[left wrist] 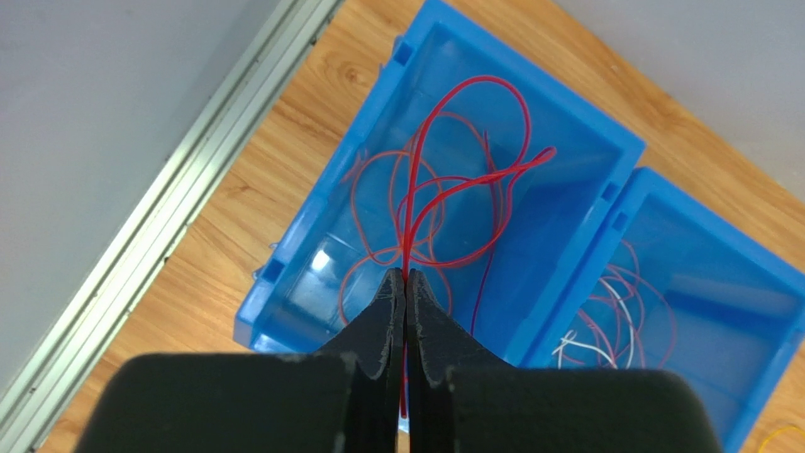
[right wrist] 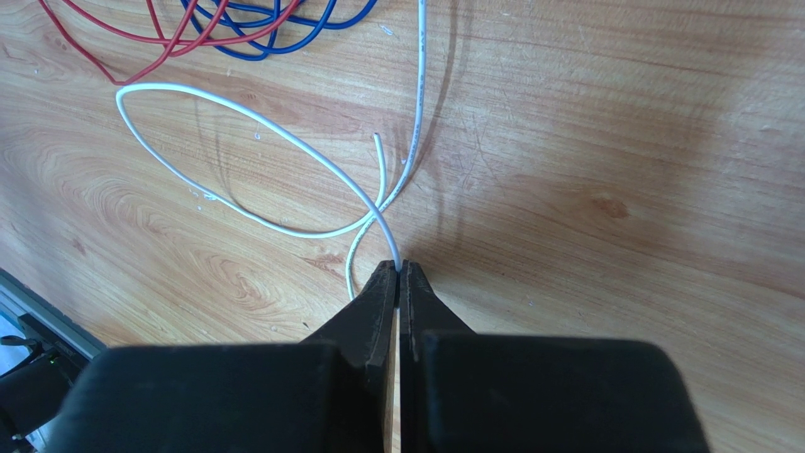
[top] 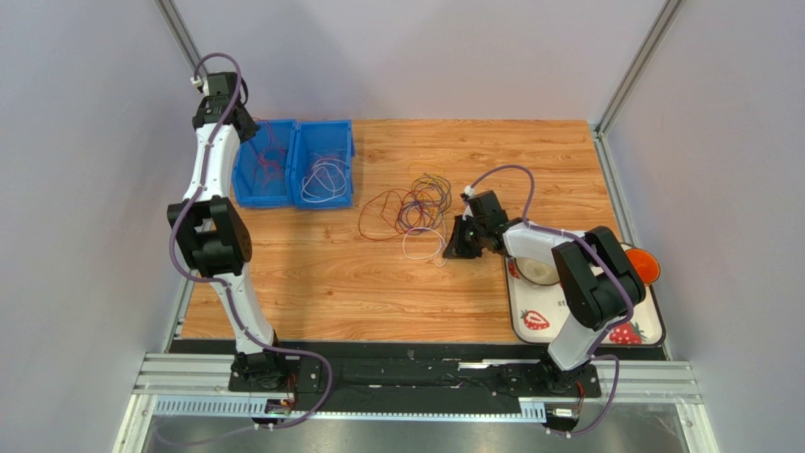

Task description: Untangle the cables

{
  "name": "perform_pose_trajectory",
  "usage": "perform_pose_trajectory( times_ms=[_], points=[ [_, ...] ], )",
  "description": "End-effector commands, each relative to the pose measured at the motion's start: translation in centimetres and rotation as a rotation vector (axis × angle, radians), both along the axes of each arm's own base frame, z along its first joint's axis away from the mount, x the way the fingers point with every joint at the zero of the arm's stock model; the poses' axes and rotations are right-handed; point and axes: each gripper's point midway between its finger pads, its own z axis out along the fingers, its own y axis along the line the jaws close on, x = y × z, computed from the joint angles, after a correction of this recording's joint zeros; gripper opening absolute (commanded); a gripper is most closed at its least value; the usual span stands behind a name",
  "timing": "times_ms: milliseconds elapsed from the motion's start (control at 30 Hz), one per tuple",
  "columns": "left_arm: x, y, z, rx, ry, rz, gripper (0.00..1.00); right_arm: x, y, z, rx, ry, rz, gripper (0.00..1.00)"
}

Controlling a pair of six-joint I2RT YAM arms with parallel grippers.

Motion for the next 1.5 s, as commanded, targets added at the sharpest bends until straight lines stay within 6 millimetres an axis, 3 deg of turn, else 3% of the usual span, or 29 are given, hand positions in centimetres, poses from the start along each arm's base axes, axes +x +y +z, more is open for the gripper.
perform_pose_trajectory(
  times_ms=[0,200,267,400,500,700,900,1167,1233,1267,1467],
  points=[
    [1.0,-0.6,-1.0,-0.037,-0.021,-0.011,0.00,0.1,0.0,-0.9,-0.028,0.002,0.017,0.00],
    [1.0,-0.9,-1.4,-0.051,-0.016,-0.022,0.01,0.2,0.0,-0.9,-0.027,0.001,0.018,0.00],
    [0.9,-1.1,-1.2,-0.057,-0.021,-0.032,0.07,0.1,0.0,-0.9,-0.025,0.001,0.019,0.00],
    [0.6,-1.5,-0.6,-0.061,-0.031,-0.040,0.34,0.1,0.0,-0.8,-0.024,0.001,0.017,0.00],
    [0.4,-1.9,0.4,-0.048,-0.057,-0.048,0.49,0.2,0.1,-0.8,-0.024,-0.002,0.019,0.00],
    [-0.1,-3.2,2.1,-0.011,-0.083,-0.082,0.67,0.1,0.1,-0.8,-0.022,0.000,0.018,0.00],
    [-1.3,-5.0,3.8,0.008,-0.118,-0.109,0.71,0.1,0.1,-0.9,-0.021,-0.001,0.017,0.00],
    [-5.0,-8.3,6.3,0.014,-0.169,-0.163,0.73,0.1,0.0,-0.7,-0.018,-0.007,0.012,0.00],
    [-5.9,-8.3,7.2,0.030,-0.184,-0.160,0.73,0.0,0.0,-0.8,-0.017,-0.006,0.013,0.00],
    [-6.2,-10.1,7.5,0.034,-0.188,-0.199,0.73,0.1,0.0,-0.7,-0.018,-0.010,0.013,0.00],
    [-8.5,-13.4,9.1,0.067,-0.194,-0.271,0.73,0.2,-0.1,-0.6,-0.019,-0.016,0.005,0.00]
  ],
)
